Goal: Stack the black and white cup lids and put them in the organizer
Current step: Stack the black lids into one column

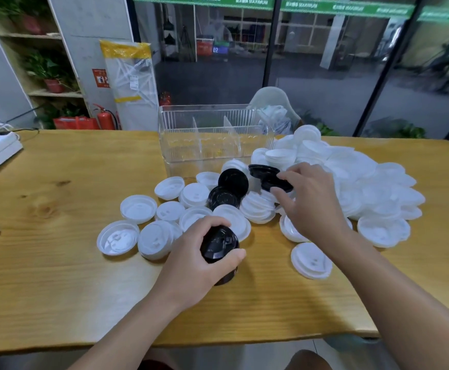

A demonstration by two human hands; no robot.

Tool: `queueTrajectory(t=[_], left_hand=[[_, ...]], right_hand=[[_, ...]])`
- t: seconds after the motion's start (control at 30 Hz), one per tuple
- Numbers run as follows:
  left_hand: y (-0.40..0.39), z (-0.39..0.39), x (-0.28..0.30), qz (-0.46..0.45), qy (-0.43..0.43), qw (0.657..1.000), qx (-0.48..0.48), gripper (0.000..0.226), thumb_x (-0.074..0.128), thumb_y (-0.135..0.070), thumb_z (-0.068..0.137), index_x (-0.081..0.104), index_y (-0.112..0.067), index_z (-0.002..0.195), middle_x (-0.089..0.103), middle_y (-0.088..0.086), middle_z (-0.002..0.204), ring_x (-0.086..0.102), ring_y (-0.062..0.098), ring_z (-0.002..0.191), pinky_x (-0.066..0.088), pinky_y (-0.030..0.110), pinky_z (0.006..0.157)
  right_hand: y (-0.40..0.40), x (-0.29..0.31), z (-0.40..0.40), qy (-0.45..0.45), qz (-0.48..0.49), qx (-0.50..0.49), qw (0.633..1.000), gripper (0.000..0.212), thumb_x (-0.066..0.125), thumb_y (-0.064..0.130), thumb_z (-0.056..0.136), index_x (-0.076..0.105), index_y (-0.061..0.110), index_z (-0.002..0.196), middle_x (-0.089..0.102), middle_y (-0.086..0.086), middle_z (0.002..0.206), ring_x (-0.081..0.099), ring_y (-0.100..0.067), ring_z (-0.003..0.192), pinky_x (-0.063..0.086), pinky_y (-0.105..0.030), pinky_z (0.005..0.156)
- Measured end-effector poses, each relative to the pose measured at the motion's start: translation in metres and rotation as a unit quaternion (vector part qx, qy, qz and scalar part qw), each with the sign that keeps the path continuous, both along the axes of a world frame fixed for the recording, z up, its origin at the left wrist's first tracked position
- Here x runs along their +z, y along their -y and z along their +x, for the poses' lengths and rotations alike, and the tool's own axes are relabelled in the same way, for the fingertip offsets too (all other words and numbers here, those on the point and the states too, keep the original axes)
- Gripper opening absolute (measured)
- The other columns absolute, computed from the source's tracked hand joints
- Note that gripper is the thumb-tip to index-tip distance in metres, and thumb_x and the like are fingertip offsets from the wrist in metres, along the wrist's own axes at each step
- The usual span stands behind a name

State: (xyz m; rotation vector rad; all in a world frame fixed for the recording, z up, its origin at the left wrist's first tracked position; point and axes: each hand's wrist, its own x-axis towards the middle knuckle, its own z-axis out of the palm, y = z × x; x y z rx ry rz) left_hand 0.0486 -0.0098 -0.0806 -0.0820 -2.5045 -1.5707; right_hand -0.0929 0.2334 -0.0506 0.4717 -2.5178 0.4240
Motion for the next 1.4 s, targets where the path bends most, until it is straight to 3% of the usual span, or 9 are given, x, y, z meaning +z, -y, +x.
queueTrajectory(t=[0.2,0.33,0.43,0.6,0.9,1.03,1.17,1.3,1.4], left_hand=[[-0.003,-0.006,0.0,0.0,0.004,1.0,0.004,0.04,0.094,-0.034,0.084,0.072,-0.038,0.117,0.074,-0.015,0.11,0.072,0.008,0.106,0.053,0.013,0.083],[-0.002,-0.006,0.0,-0.003,0.012,1.0,0.0,0.042,0.095,-0.035,0.083,0.072,-0.038,0.118,0.075,-0.017,0.112,0.071,0.006,0.108,0.053,0.013,0.084],[-0.002,-0.004,0.0,0.002,0.02,1.0,-0.006,0.044,0.095,-0.036,0.084,0.071,-0.038,0.122,0.075,-0.016,0.114,0.072,0.007,0.108,0.055,0.015,0.084],[-0.003,-0.003,0.0,0.0,0.016,1.0,-0.004,0.045,0.093,-0.039,0.086,0.07,-0.039,0.125,0.074,-0.016,0.116,0.072,0.008,0.109,0.057,0.018,0.086],[-0.005,-0.002,-0.001,0.001,0.014,1.0,-0.005,0.042,0.091,-0.041,0.088,0.069,-0.039,0.124,0.074,-0.015,0.115,0.071,0.009,0.109,0.055,0.02,0.088],[-0.004,-0.003,0.0,0.003,0.015,1.0,-0.008,0.044,0.092,-0.041,0.087,0.069,-0.039,0.125,0.074,-0.016,0.118,0.071,0.009,0.111,0.057,0.03,0.093],[-0.003,-0.003,-0.001,0.004,0.017,1.0,-0.007,0.05,0.093,-0.043,0.086,0.068,-0.04,0.129,0.073,-0.017,0.122,0.07,0.006,0.114,0.059,0.035,0.099],[-0.001,0.0,-0.003,0.015,0.011,1.0,-0.011,0.067,0.095,-0.045,0.083,0.061,-0.047,0.14,0.067,-0.023,0.136,0.066,0.002,0.126,0.054,0.03,0.106],[0.0,0.003,-0.004,0.03,0.005,0.999,-0.007,0.08,0.097,-0.037,0.082,0.053,-0.05,0.148,0.061,-0.025,0.145,0.06,0.001,0.136,0.048,0.028,0.11]], right_hand=[[0.004,-0.002,-0.021,-0.015,0.113,-0.037,0.993,0.025,0.062,0.035,0.102,0.078,0.021,0.09,0.067,0.002,0.101,0.05,-0.027,0.095,0.028,-0.04,0.082],[0.002,-0.006,-0.021,-0.004,0.081,-0.029,0.996,0.015,0.068,0.017,0.1,0.08,0.021,0.091,0.066,0.005,0.091,0.049,-0.025,0.089,0.036,-0.044,0.08],[0.001,0.0,-0.013,0.04,0.013,0.005,0.999,0.013,0.073,0.015,0.097,0.077,0.024,0.088,0.065,0.01,0.088,0.051,-0.023,0.089,0.038,-0.046,0.083],[0.003,0.004,0.009,0.1,-0.068,0.092,0.988,0.007,0.07,0.024,0.102,0.07,0.029,0.097,0.067,0.016,0.094,0.055,-0.013,0.094,0.037,-0.039,0.096],[0.009,-0.021,0.031,-0.054,-0.051,0.156,0.985,0.028,0.065,0.01,0.102,0.075,0.015,0.127,0.069,0.002,0.103,0.057,-0.024,0.094,0.042,-0.04,0.087],[0.005,-0.018,0.029,0.015,-0.102,0.151,0.983,0.029,0.08,0.01,0.095,0.079,0.022,0.121,0.068,0.012,0.101,0.06,-0.019,0.093,0.05,-0.041,0.085],[0.008,-0.011,0.042,0.11,-0.191,0.174,0.96,0.024,0.086,0.017,0.092,0.08,0.03,0.111,0.068,0.02,0.09,0.064,-0.01,0.087,0.05,-0.027,0.076],[0.012,0.002,0.057,0.123,-0.298,0.167,0.932,0.047,0.082,0.017,0.096,0.067,0.035,0.137,0.073,0.011,0.094,0.069,-0.013,0.089,0.056,-0.027,0.084],[0.015,0.012,0.067,0.208,-0.384,0.233,0.869,0.064,0.076,0.007,0.099,0.051,0.029,0.154,0.073,-0.005,0.091,0.072,-0.027,0.086,0.059,-0.035,0.087]])
